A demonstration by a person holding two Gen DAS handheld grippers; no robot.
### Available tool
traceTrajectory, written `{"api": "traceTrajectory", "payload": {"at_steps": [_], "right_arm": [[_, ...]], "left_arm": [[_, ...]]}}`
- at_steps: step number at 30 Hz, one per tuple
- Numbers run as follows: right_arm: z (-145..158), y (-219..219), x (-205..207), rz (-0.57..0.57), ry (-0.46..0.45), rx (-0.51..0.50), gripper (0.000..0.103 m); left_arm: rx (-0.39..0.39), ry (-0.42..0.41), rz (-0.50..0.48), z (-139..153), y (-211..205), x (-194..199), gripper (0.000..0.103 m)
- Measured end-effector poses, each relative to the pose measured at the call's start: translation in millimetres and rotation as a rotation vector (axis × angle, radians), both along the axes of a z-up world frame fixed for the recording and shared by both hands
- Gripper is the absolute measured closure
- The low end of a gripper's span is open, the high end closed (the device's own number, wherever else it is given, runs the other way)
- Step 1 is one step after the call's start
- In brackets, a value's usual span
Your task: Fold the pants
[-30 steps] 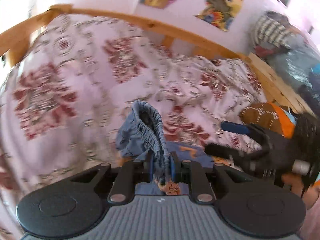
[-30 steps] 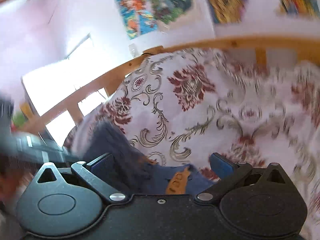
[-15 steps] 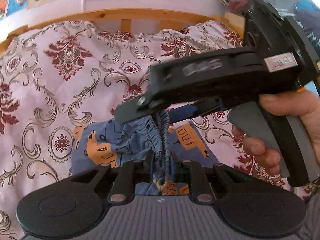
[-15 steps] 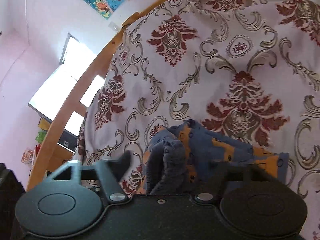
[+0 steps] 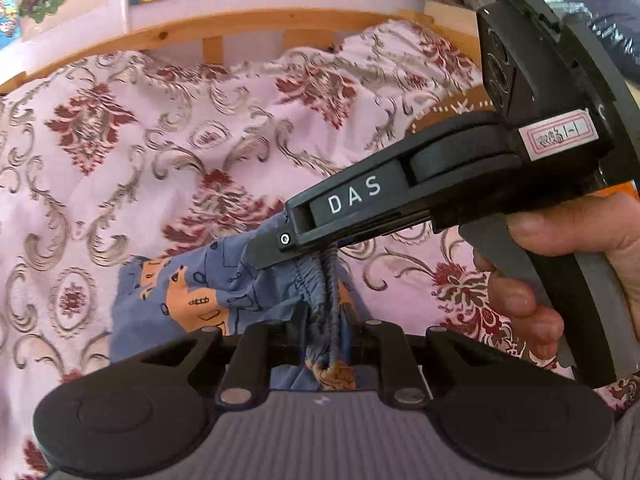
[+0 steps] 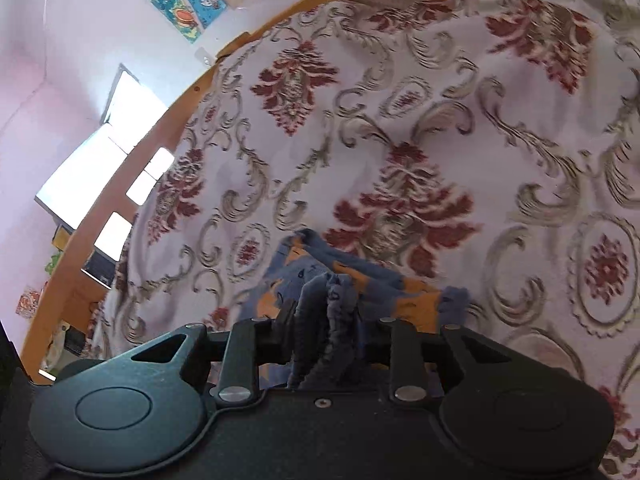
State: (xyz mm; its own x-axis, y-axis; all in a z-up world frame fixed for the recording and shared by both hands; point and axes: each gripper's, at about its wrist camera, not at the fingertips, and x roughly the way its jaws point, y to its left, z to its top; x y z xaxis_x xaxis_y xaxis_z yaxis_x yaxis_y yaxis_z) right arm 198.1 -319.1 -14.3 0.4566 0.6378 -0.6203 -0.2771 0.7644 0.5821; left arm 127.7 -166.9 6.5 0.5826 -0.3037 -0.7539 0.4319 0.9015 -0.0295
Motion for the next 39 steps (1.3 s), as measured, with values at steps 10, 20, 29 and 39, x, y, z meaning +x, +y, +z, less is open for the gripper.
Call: {"api": "traceTrajectory", "payload": {"at_steps": [10, 20, 29, 39], "right_arm": [[-32, -19, -14, -0.070, 0.006, -0.033, 0.069], [-7, -24, -37, -0.181, -0.071, -0.174, 0.013], [32, -9, -91, -0.380, -0.207, -0.243, 0.001], [32, 61, -149, -0.464, -0.372, -0.435, 0.001]], "left_arm": [[-0.023, 0.074, -0.039, -39, -13, 6, 0.078], [-0.332, 0.218, -0.090, -36, 25, 8, 0.030], [-0.419, 0.239, 0.028, -1, 110, -4, 0.000], [-0.222, 0.133, 0.248, 7, 194, -12, 0.000]]}}
